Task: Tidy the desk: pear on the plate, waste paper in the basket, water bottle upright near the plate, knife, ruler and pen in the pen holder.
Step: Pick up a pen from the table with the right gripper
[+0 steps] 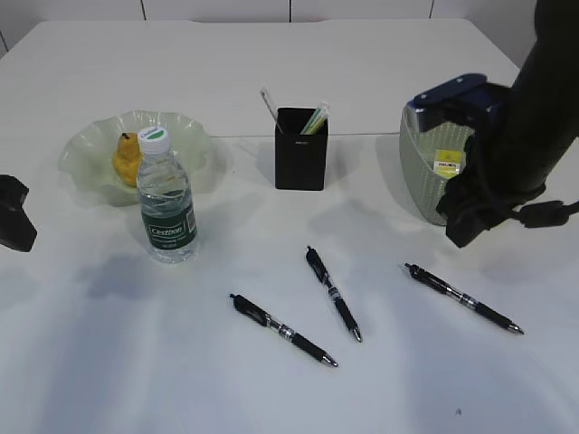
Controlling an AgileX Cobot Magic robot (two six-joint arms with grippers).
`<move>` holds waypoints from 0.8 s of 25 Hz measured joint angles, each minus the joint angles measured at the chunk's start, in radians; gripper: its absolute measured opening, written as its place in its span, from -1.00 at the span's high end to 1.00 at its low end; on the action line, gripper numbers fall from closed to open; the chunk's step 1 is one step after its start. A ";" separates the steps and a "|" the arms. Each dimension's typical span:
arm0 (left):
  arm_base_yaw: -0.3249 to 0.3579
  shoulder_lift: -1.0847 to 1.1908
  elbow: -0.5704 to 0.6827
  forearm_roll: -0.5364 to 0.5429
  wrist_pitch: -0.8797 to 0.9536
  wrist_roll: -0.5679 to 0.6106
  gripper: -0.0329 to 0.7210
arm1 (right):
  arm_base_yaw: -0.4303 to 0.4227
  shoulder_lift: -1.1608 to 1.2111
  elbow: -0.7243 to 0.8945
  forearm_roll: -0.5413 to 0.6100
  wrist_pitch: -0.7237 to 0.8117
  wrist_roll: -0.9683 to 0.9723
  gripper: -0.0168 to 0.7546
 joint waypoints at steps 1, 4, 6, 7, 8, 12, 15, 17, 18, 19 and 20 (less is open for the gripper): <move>0.000 0.000 0.000 0.000 -0.002 0.000 -0.30 | 0.004 0.027 0.000 0.000 0.005 0.004 0.11; 0.000 0.000 0.000 0.000 -0.008 0.000 -0.30 | 0.023 0.093 0.002 -0.037 0.011 0.004 0.11; 0.000 0.000 0.000 0.000 -0.008 0.000 -0.30 | 0.038 0.122 0.002 -0.050 0.007 -0.011 0.11; 0.000 0.000 0.000 0.000 -0.010 0.000 -0.30 | 0.041 0.135 0.002 -0.052 0.001 -0.025 0.11; 0.000 0.000 0.000 0.000 -0.010 0.000 -0.30 | 0.045 0.146 0.002 -0.054 -0.004 -0.041 0.11; 0.000 0.000 0.000 0.000 -0.020 0.000 -0.30 | 0.045 0.185 -0.004 -0.080 -0.036 -0.085 0.11; 0.000 0.000 0.000 0.000 -0.028 0.000 -0.30 | 0.045 0.220 -0.005 -0.094 -0.065 -0.119 0.11; 0.000 0.000 0.000 0.004 -0.030 0.000 -0.30 | 0.045 0.241 -0.005 -0.098 -0.078 -0.147 0.11; 0.000 0.000 0.000 0.007 -0.032 0.000 -0.30 | 0.045 0.250 -0.005 -0.098 -0.082 -0.160 0.11; 0.000 0.000 0.000 0.008 -0.033 0.000 -0.30 | 0.045 0.257 -0.005 -0.100 -0.086 -0.172 0.11; 0.000 0.000 0.000 0.011 -0.034 0.000 -0.30 | 0.045 0.260 -0.005 -0.100 -0.091 -0.182 0.11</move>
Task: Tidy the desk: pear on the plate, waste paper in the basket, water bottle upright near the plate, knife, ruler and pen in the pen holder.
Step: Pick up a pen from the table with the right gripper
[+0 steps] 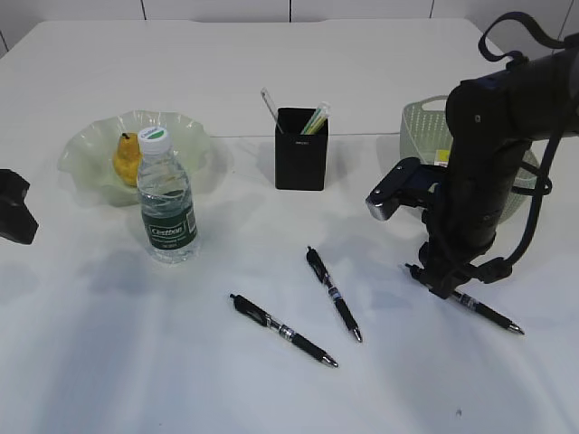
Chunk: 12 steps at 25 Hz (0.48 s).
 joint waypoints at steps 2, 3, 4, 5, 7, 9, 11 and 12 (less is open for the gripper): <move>0.000 0.000 0.000 0.002 -0.006 0.000 -0.30 | 0.000 0.006 0.000 0.000 -0.013 -0.017 0.11; 0.000 0.000 0.000 0.004 -0.010 0.000 -0.30 | 0.000 0.011 0.000 0.000 -0.022 -0.022 0.11; 0.000 0.000 0.000 0.003 -0.014 0.000 -0.30 | 0.000 0.015 -0.002 -0.001 -0.029 -0.023 0.11; 0.000 0.000 0.000 0.003 -0.017 0.000 -0.30 | 0.000 0.020 -0.002 -0.001 -0.032 -0.026 0.11; 0.000 0.000 0.000 0.003 -0.019 0.000 -0.30 | 0.000 0.024 -0.002 -0.001 -0.042 -0.027 0.12; 0.000 0.000 0.000 0.003 -0.020 0.000 -0.30 | 0.000 0.030 -0.002 -0.001 -0.057 -0.028 0.12; 0.000 0.000 0.000 0.003 -0.020 0.000 -0.30 | 0.000 0.032 -0.002 -0.001 -0.069 -0.028 0.12; 0.000 0.000 0.000 0.003 -0.020 0.000 -0.30 | 0.000 0.032 -0.002 -0.001 -0.076 -0.028 0.12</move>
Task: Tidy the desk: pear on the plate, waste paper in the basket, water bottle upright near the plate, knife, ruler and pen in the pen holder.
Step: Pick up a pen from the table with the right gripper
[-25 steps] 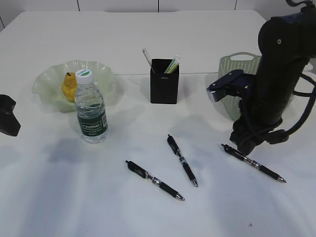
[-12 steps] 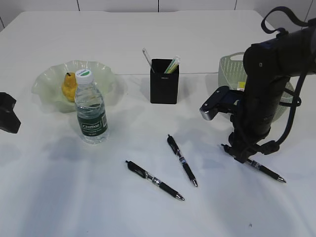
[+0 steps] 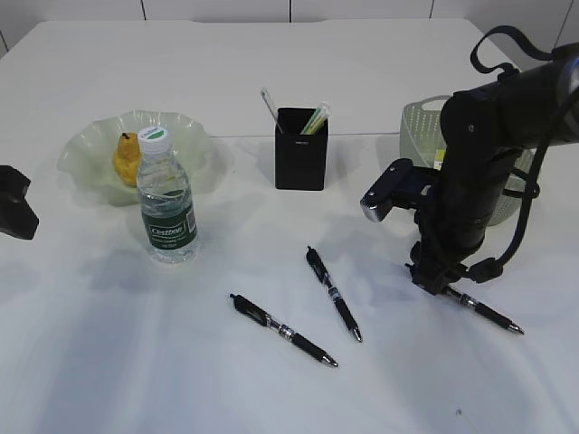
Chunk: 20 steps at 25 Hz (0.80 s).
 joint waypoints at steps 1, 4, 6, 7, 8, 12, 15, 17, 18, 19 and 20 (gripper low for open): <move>0.000 0.000 0.000 0.000 0.000 0.000 -0.30 | -0.002 0.000 0.000 0.000 -0.006 -0.002 0.12; 0.000 0.000 0.000 0.000 0.000 0.000 -0.30 | -0.017 0.000 0.000 0.000 -0.012 -0.002 0.12; 0.000 0.000 0.000 0.000 0.000 0.000 -0.30 | -0.030 0.001 0.000 0.000 -0.015 -0.002 0.12; 0.000 0.000 0.000 0.000 0.000 0.000 -0.30 | -0.031 0.001 0.000 0.000 -0.015 -0.003 0.12; 0.000 0.000 0.000 0.000 0.000 0.000 -0.30 | -0.033 0.001 0.000 0.000 -0.018 -0.004 0.12; 0.000 0.000 0.000 0.000 0.000 0.000 -0.30 | -0.036 0.002 0.000 -0.001 -0.036 -0.006 0.12; 0.000 0.000 0.000 0.000 0.000 0.000 -0.30 | -0.036 0.020 0.000 -0.001 -0.040 -0.006 0.12; 0.000 0.000 0.000 0.000 0.000 0.000 -0.30 | -0.036 0.035 0.000 -0.001 -0.042 -0.006 0.12; 0.000 0.000 0.000 0.000 0.000 0.000 -0.30 | -0.036 0.041 0.000 -0.001 -0.042 -0.006 0.12; 0.000 0.000 0.000 0.000 0.000 0.000 -0.30 | -0.036 0.043 0.000 -0.001 -0.042 -0.006 0.12; 0.000 0.000 0.000 0.000 0.000 0.000 -0.30 | -0.036 0.047 0.000 -0.001 -0.042 -0.006 0.12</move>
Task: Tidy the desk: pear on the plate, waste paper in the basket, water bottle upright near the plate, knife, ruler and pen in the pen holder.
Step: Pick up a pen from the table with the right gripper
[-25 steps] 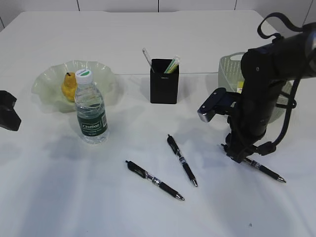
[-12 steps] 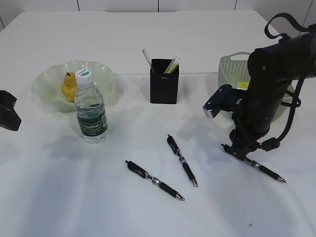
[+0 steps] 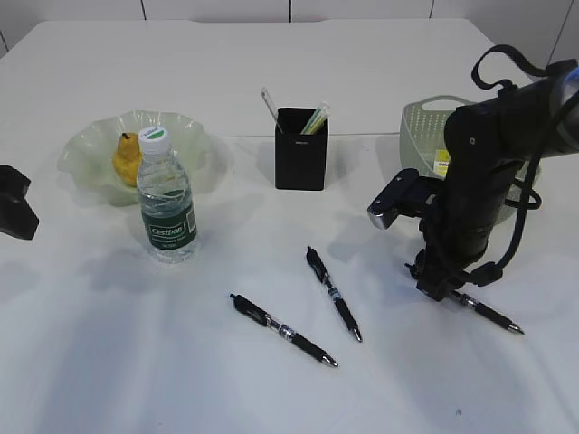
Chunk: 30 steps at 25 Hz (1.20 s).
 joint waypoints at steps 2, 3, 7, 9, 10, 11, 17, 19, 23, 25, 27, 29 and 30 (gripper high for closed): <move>0.000 0.000 0.000 0.000 0.000 0.000 -0.30 | 0.000 0.003 0.000 0.002 0.000 0.000 0.12; 0.000 0.000 0.000 0.000 0.000 0.000 -0.30 | 0.000 0.003 0.000 0.002 0.000 0.000 0.12; 0.000 0.000 0.000 0.000 0.000 0.000 -0.30 | 0.000 0.006 -0.002 0.002 0.000 0.000 0.12; 0.000 0.000 0.000 0.000 0.000 0.000 -0.30 | 0.000 0.010 -0.006 0.002 0.000 0.000 0.12; 0.000 0.000 0.000 0.000 0.000 0.000 -0.30 | 0.000 0.010 -0.009 0.002 0.000 0.000 0.12; 0.000 0.000 0.000 0.000 0.000 0.000 -0.30 | 0.000 0.010 -0.009 0.004 0.000 0.000 0.12; 0.000 0.000 0.000 0.000 0.000 0.000 -0.30 | 0.000 0.012 -0.009 0.014 0.008 0.000 0.33; 0.000 0.000 0.000 0.000 0.000 0.000 -0.30 | 0.000 0.012 -0.009 0.024 0.014 0.000 0.49; 0.000 0.000 0.000 0.000 0.000 0.000 -0.30 | 0.000 0.012 -0.009 0.037 0.018 0.000 0.67; 0.000 0.000 0.000 0.000 0.000 0.000 -0.30 | 0.000 0.012 -0.010 0.037 0.018 0.000 0.71; 0.000 0.000 0.000 0.000 0.000 0.000 -0.30 | 0.000 0.012 -0.010 0.041 0.019 0.000 0.72; 0.000 0.000 0.000 0.000 0.000 0.000 -0.30 | 0.000 0.012 -0.010 0.047 0.019 0.000 0.72; 0.000 0.000 0.000 0.000 0.000 0.000 -0.30 | 0.000 0.012 -0.010 0.051 0.019 0.000 0.72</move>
